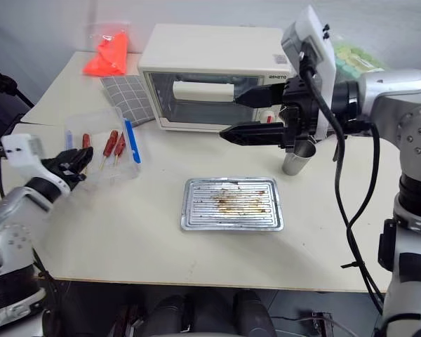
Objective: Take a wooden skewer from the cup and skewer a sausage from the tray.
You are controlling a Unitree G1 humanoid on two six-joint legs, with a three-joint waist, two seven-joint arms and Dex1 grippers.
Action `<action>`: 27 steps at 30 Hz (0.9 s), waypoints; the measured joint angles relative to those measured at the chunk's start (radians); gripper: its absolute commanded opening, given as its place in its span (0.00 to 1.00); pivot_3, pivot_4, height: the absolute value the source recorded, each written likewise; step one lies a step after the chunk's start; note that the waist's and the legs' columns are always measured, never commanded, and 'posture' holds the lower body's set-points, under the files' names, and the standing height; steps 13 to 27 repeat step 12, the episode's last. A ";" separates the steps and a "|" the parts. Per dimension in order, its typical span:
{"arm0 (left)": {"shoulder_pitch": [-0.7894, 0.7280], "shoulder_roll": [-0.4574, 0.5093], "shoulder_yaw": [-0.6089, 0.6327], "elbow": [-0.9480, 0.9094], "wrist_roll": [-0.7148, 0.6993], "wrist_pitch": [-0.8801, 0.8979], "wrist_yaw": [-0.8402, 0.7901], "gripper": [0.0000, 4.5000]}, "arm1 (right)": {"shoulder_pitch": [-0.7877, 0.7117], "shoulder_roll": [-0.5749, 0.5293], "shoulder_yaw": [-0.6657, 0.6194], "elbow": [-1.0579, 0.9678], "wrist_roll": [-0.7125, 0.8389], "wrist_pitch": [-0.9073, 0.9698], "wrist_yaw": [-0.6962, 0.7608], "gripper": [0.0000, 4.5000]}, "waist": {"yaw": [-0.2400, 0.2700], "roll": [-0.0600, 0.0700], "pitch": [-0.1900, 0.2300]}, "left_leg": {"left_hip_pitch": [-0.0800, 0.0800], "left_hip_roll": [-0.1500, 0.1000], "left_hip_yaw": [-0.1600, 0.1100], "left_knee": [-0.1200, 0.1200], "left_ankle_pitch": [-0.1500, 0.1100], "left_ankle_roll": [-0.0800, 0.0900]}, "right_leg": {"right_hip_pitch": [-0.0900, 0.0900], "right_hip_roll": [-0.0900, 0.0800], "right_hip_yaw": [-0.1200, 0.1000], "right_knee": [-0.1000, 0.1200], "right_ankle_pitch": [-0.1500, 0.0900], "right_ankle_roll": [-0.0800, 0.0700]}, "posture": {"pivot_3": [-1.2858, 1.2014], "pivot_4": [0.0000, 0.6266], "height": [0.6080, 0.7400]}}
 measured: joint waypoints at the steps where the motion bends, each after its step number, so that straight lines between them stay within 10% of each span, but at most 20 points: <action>1: 0.014 0.044 0.047 -0.028 -0.047 0.033 -0.025 0.56 | 0.001 -0.010 -0.001 0.005 -0.002 -0.002 0.001 1.00 | -0.002 0.000 0.000 | 0.000 0.000 0.000 0.000 0.000 0.000 | 0.000 0.000 0.000 0.000 0.000 0.000 | 0.52 0.24 1.00; 11: 0.406 0.389 0.443 -0.073 -0.183 0.209 -0.358 0.56 | 0.047 -0.051 0.008 0.049 -0.041 -0.065 0.040 1.00 | -0.012 0.001 0.001 | 0.002 -0.002 0.000 -0.002 -0.002 0.003 | 0.000 -0.003 0.000 -0.003 -0.001 -0.002 | 0.52 0.24 1.00; 27: 0.424 0.396 0.446 -0.073 -0.178 0.204 -0.376 0.56 | 0.048 -0.051 0.008 0.049 -0.043 -0.068 0.043 1.00 | -0.009 0.001 0.001 | 0.002 -0.002 0.000 -0.002 -0.002 0.003 | 0.001 -0.003 0.000 -0.004 -0.001 -0.002 | 0.52 0.24 1.00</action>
